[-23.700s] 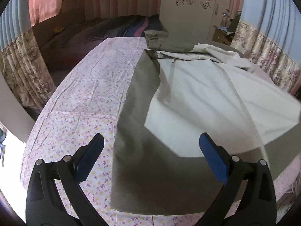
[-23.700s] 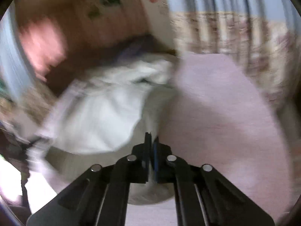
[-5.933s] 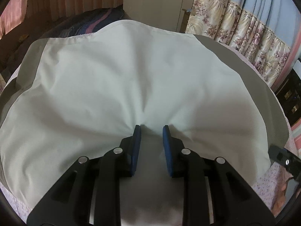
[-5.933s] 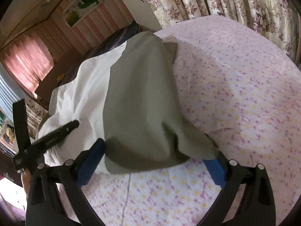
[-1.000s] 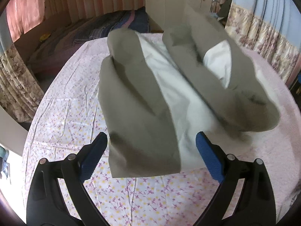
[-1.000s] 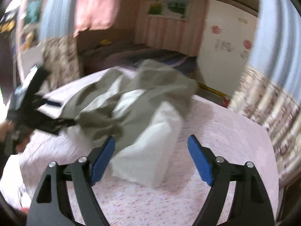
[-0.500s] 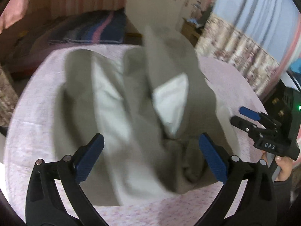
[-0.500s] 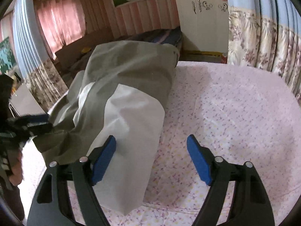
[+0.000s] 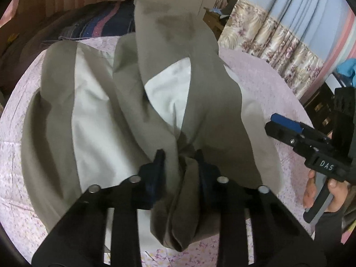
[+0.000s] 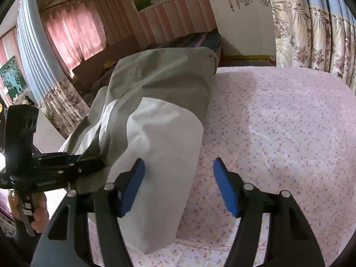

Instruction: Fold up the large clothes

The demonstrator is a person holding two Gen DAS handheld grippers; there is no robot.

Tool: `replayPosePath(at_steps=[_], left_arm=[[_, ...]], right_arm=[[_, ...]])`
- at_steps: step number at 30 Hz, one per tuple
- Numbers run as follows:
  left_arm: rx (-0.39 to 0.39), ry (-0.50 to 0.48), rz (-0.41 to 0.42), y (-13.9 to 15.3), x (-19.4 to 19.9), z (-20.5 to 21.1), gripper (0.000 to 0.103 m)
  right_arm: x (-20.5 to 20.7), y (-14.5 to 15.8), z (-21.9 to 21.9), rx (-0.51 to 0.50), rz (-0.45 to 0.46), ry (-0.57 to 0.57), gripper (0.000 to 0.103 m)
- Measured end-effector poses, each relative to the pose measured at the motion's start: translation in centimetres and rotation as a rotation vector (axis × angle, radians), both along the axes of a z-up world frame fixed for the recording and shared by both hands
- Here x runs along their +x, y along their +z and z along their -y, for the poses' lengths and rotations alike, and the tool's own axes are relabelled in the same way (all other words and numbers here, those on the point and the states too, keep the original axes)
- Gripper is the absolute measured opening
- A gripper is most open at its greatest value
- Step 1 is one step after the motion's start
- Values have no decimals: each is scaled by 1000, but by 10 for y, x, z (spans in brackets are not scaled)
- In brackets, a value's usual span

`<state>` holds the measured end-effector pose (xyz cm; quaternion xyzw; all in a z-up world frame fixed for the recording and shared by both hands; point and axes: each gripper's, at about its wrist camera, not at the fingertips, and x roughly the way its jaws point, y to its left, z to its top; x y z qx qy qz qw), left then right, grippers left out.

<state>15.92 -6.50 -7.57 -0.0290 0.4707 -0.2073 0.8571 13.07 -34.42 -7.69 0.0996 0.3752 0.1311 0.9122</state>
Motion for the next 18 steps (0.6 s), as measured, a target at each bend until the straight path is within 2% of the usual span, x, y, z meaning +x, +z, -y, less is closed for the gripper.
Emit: replayPosePath(at_steps=[3,8,14,18], left_arm=[[9,17,59,14,-4,-3,17],[9,25,135,36,-13,-12,13],[4,58,172,47,-19,-33,11],[-25,129,177,49,-25,-70,10]], right_arm=[[0,5,-9,-26,22,0,65],[-4,10,-18,-19,41,4,65],[2,14,-31,24,49,31,66],[6,18,-54,32,70,99,66]])
